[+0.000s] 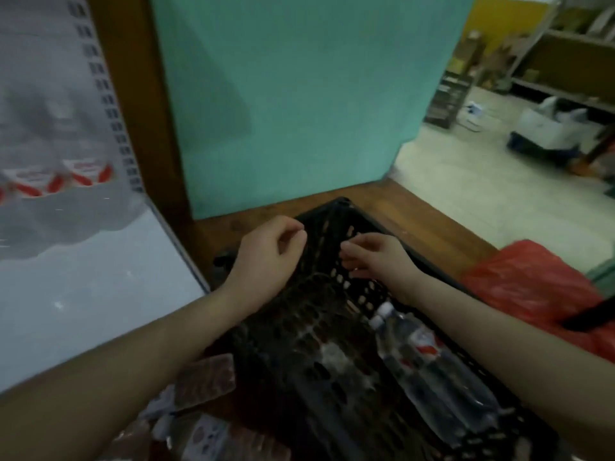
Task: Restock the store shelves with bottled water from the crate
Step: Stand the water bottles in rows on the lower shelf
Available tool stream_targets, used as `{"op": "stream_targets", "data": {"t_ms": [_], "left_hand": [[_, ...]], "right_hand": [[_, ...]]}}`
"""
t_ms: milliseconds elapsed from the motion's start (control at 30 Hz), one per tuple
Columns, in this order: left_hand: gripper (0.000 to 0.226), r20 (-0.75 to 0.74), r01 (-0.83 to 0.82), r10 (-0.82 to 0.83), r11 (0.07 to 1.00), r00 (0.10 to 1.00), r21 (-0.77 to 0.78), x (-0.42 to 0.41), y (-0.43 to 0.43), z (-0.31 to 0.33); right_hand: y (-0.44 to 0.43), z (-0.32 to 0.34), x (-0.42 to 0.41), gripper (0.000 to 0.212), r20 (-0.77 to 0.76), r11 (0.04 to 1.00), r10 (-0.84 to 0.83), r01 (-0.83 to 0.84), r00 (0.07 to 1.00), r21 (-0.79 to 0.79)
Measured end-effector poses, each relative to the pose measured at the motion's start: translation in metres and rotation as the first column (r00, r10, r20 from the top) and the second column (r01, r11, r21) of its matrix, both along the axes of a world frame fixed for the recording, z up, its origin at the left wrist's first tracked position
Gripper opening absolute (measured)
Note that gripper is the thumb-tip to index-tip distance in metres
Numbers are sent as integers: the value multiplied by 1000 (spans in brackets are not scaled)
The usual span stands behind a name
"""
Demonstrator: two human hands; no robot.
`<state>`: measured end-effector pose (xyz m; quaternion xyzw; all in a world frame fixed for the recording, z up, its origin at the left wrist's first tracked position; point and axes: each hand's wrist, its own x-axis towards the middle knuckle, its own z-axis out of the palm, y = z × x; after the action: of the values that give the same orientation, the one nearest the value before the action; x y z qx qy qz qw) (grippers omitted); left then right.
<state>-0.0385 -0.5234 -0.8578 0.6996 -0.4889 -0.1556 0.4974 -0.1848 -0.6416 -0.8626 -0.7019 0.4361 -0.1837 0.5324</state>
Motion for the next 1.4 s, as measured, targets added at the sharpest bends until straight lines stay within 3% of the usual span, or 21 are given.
{"op": "stream_targets", "data": {"t_ms": [133,167,267,333,367,533,700,767,833,967,1067,1133,1200,1267,1333,1400], "left_hand": [[31,19,178,-196,922,980,344,-62,-41,-22],[34,11,214,-243,874,970,436,-75,-49,-32],[36,-66,307,-343,720,937,623,-104,-59,-59],[32,-96,330,-366,654,926,681,-115,-60,-68],[31,-111,332,-363,632,925,700,-118,-59,-71],[40,-132,310,-324,596,937,741,-120,-58,-76],[15,-200,333,-274,626,941,705,-119,-54,-73],[23,-240,355,-264,641,934,681,-117,-51,-72],[30,-274,384,-268,646,923,660,-115,-46,-71],[23,-337,410,-245,665,909,624,-105,-36,-71],[33,-397,429,-246,763,884,484,-103,-31,-71],[69,-372,314,-175,879,912,358,-102,-30,-69],[87,-330,159,-77,960,941,229,-95,-30,-64],[73,-275,88,-48,987,960,137,-82,-27,-49],[47,-265,122,-99,990,959,73,-65,-19,-30],[37,-330,195,-175,981,928,27,-45,-9,-15]], "right_hand": [[-30,-34,-61,14,-394,997,-16,-15,919,-74],[-33,-41,-71,19,-535,992,16,-82,845,-100],[-30,-61,-92,29,-865,928,101,-361,491,-96],[-26,-73,-96,18,-939,889,119,-456,323,-44],[-24,-82,-97,28,-955,885,97,-463,280,-46],[-26,-125,-106,50,-973,855,-97,-482,210,-189],[-26,-119,-113,71,-942,884,-76,-415,326,-215],[-21,-111,-107,69,-926,879,-42,-427,376,-213],[-17,-101,-99,59,-871,870,10,-434,491,-235],[-12,-75,-82,51,-593,909,38,-275,804,-314],[-1,-49,-63,50,-291,932,41,-142,956,-335],[7,-31,-49,53,-147,938,-4,-48,989,-343],[12,-15,-35,58,-59,941,-40,18,997,-338],[15,1,-26,63,-27,944,-12,3,1000,-331],[16,16,-21,68,-5,942,36,-36,999,-333],[17,30,-19,71,36,954,84,-70,996,-292]]}}
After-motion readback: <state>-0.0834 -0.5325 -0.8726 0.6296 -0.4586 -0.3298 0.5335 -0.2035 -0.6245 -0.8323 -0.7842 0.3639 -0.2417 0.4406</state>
